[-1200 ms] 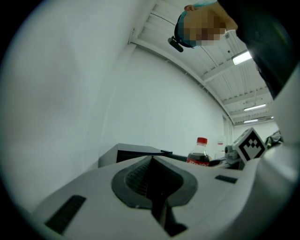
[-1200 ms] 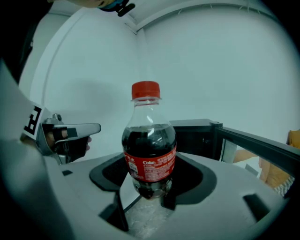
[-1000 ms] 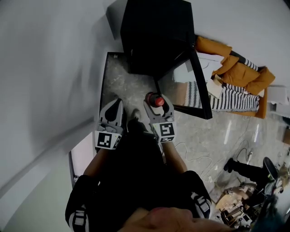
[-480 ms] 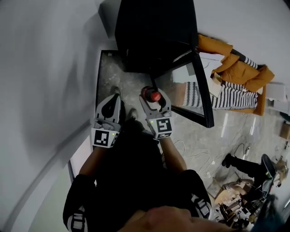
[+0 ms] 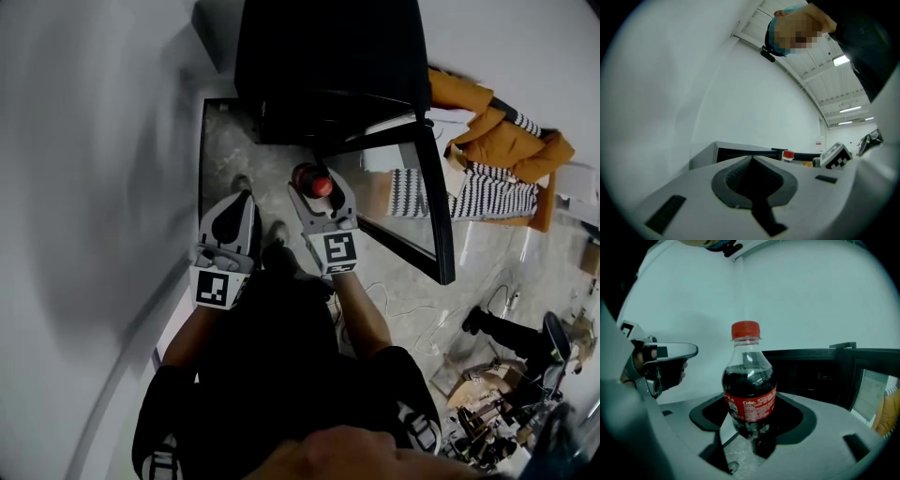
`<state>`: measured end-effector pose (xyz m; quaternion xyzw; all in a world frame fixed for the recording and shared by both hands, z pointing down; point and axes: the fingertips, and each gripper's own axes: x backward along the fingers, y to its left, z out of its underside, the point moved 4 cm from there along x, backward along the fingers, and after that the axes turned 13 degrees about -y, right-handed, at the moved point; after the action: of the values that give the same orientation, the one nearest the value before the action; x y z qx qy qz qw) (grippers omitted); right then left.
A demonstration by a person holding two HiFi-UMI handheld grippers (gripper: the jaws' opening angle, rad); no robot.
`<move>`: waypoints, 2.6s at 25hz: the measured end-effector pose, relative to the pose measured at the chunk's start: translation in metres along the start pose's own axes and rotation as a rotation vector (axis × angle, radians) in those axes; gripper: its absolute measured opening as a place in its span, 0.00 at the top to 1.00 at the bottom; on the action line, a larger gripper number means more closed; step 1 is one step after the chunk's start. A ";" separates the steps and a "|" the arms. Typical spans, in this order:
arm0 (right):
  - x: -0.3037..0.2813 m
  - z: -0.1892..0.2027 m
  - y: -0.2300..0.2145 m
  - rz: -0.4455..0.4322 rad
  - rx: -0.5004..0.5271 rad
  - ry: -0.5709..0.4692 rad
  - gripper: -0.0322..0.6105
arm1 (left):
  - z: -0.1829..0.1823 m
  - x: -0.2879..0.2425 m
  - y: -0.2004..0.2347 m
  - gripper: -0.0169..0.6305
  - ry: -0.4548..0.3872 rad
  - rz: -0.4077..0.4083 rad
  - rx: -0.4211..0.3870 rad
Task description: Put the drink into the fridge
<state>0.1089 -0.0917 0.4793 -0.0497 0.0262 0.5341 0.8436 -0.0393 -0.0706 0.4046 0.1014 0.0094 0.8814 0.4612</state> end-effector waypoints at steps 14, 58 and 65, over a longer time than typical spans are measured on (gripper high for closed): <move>-0.078 0.060 -0.020 -0.003 0.025 0.028 0.49 | 0.030 -0.017 0.040 0.97 -0.012 -0.030 0.023; -0.223 0.253 -0.075 0.016 0.045 0.108 0.49 | 0.098 0.002 0.046 0.97 -0.062 -0.087 0.033; -0.242 0.260 -0.081 0.007 0.057 0.100 0.49 | 0.108 0.001 0.054 0.97 -0.064 -0.090 0.024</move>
<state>0.0756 -0.3145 0.7662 -0.0523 0.0837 0.5327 0.8405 -0.0632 -0.1086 0.5166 0.1346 0.0097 0.8559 0.4992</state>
